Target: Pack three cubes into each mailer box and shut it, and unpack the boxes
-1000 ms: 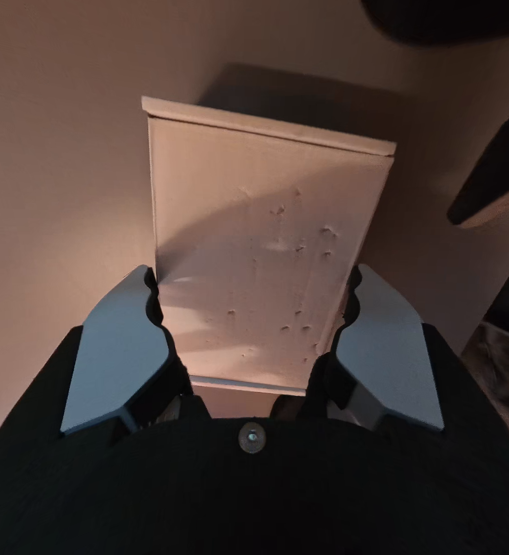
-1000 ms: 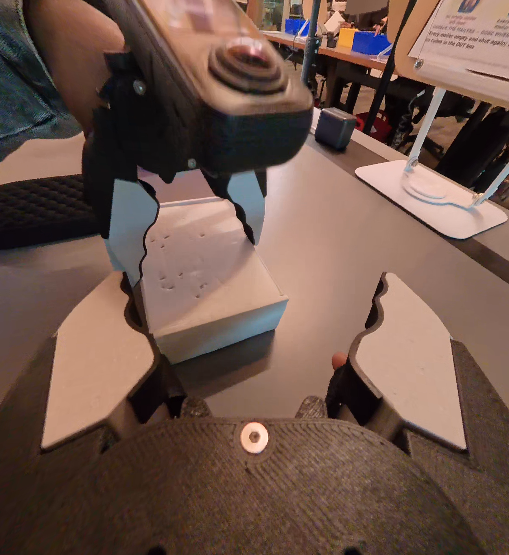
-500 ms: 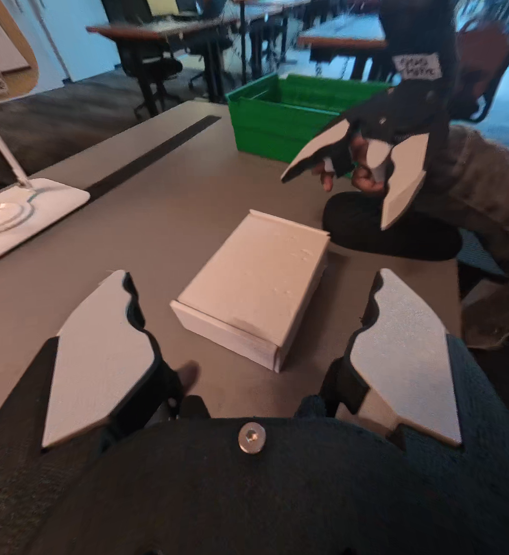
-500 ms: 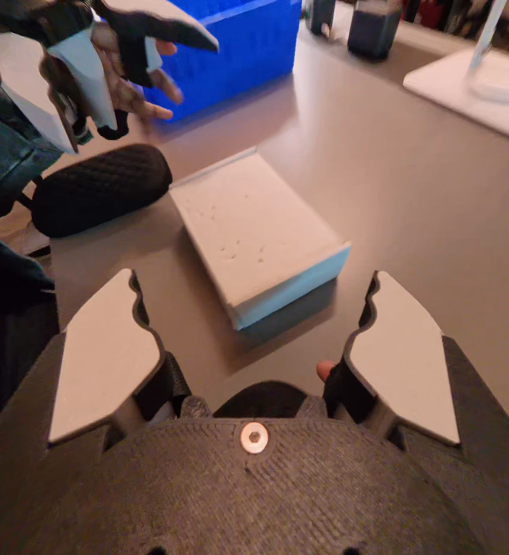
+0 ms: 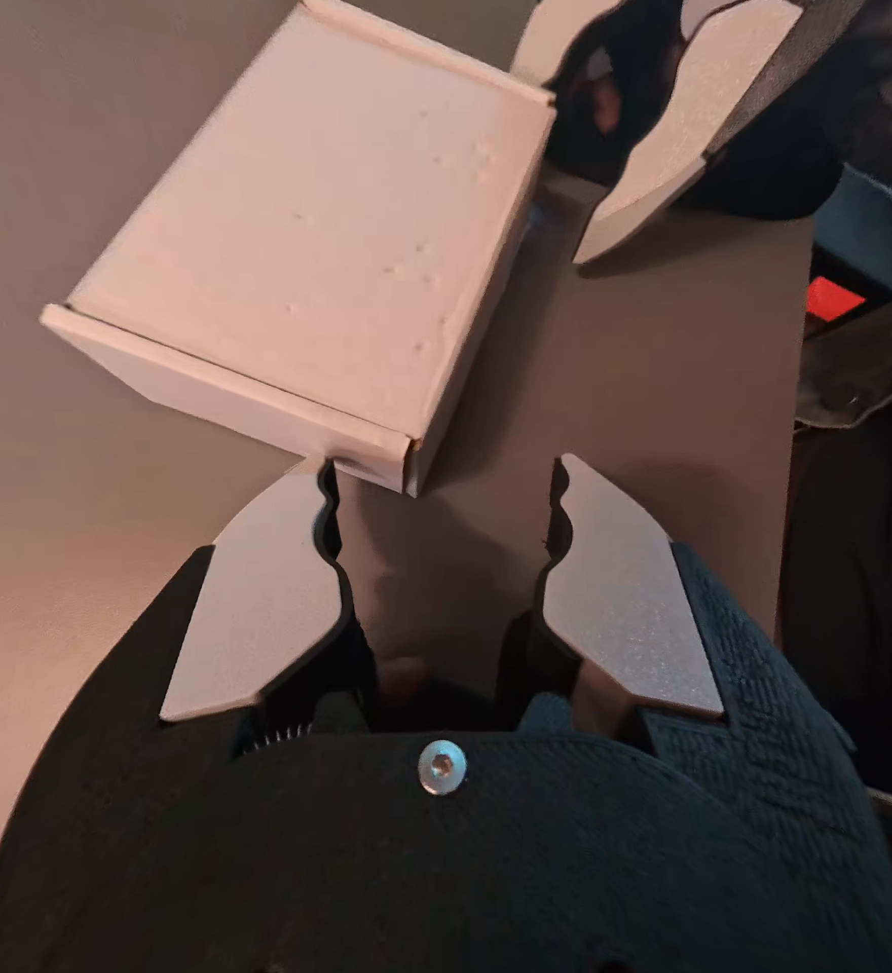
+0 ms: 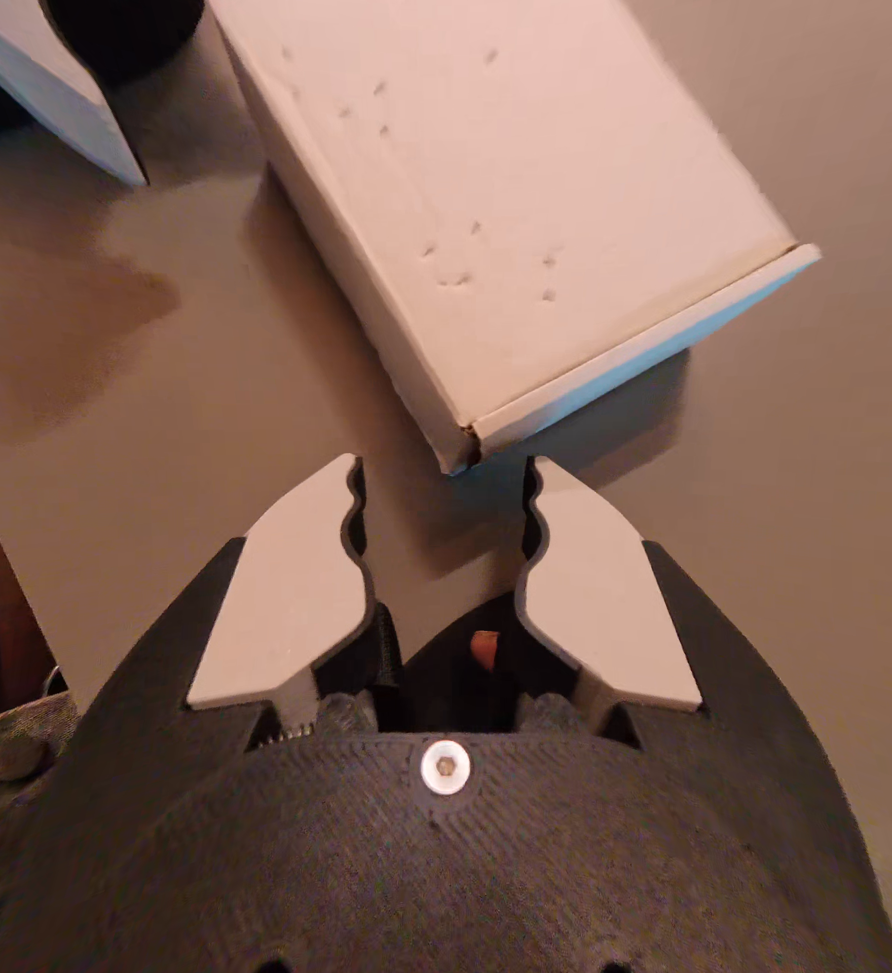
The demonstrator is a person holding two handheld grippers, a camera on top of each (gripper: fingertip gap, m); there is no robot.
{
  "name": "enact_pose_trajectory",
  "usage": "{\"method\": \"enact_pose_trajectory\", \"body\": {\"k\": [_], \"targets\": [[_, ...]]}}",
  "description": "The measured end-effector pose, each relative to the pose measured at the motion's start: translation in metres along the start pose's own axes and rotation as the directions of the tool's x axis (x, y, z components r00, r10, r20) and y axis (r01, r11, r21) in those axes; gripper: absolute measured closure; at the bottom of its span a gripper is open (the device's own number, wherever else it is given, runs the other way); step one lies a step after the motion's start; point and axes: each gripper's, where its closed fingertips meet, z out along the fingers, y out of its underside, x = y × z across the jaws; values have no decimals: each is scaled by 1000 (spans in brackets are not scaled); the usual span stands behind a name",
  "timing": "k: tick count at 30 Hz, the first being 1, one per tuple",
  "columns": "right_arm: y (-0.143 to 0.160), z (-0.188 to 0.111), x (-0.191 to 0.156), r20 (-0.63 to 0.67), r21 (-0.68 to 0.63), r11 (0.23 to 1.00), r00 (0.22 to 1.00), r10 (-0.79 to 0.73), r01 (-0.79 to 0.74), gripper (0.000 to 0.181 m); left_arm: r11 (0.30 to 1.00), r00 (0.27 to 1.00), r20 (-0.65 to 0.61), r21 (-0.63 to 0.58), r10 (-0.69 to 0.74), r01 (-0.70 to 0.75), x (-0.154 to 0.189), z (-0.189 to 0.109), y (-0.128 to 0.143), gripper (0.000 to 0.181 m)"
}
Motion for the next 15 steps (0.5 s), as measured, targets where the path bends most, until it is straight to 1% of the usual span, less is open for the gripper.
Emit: {"method": "enact_pose_trajectory", "body": {"k": [1,3,7,15], "targets": [[-1,2,-3,15,4,1000,1000,-9,9,123,1000,1000,-7,-5,14,-14,2,0,0,103],[-3,1,-4,6,10,1000,1000,-29,29,122,999,999,-3,14,39,-39,4,-2,-2,100],[-12,-11,-5,-19,48,997,998,-53,54,121,994,997,14,74,78,-78,9,-10,-11,99],[-30,-34,-4,-75,88,991,992,-97,103,118,991,993,69,84,100,-105,10,-22,-28,100]]}}
